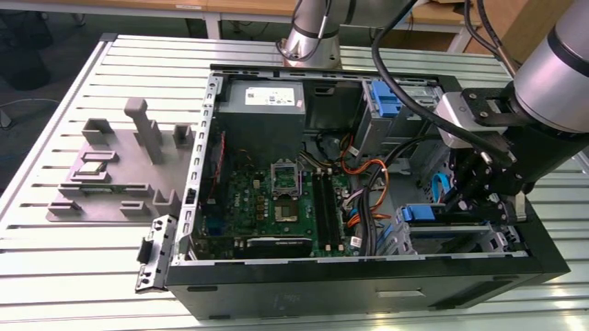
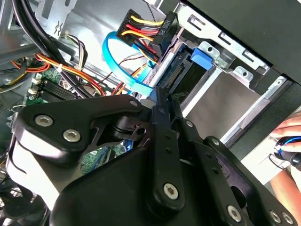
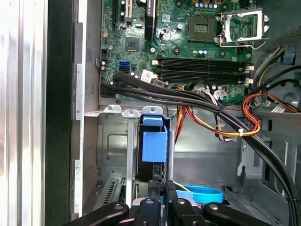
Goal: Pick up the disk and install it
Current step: 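Insert the first disk wire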
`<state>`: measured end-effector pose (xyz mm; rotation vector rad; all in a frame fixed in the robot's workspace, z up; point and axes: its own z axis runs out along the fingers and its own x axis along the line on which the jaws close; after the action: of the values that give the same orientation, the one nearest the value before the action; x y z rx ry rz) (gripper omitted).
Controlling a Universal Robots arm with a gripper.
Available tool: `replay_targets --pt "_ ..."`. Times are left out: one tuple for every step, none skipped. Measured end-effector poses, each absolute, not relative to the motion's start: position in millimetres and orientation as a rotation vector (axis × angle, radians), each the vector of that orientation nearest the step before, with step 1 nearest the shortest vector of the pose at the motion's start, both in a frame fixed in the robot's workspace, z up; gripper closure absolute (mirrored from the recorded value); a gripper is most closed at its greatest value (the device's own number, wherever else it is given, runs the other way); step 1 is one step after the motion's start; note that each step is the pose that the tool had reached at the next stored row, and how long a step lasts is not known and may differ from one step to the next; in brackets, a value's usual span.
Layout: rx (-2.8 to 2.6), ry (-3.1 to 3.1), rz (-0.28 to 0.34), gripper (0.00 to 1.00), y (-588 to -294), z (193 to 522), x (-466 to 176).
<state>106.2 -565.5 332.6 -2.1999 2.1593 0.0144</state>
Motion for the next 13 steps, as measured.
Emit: replay_targets --pt "-2.200 2.159 0.014 0.84 -565.5 332.5 106.2" --pt "-2.200 2.159 0.015 0.84 -565.5 332.4 106.2" --pt "-2.200 2.159 0.015 0.84 -565.5 332.1 106.2" --pt "-2.199 2.159 0.015 0.84 -565.5 331.3 106.2" --pt "-2.200 2.159 0.015 0.84 -565.5 330.4 106.2" --pt "-2.200 2.159 0.014 0.84 -565.5 329.7 106.2" --pt "-2.200 2.159 0.014 0.84 -565.5 329.4 106.2" --pt "-2.200 2.160 0.014 0.84 -565.5 329.4 106.2" --pt "-2.200 2.159 0.014 0.84 -565.5 329.3 106.2" --pt "-2.200 2.159 0.015 0.84 -565.5 329.1 106.2" --pt "-2.200 2.159 0.015 0.84 -565.5 329.0 106.2" --pt "-2.200 2.159 0.015 0.84 -565.5 329.0 106.2" --pt "-2.200 2.159 0.015 0.84 -565.5 329.0 106.2"
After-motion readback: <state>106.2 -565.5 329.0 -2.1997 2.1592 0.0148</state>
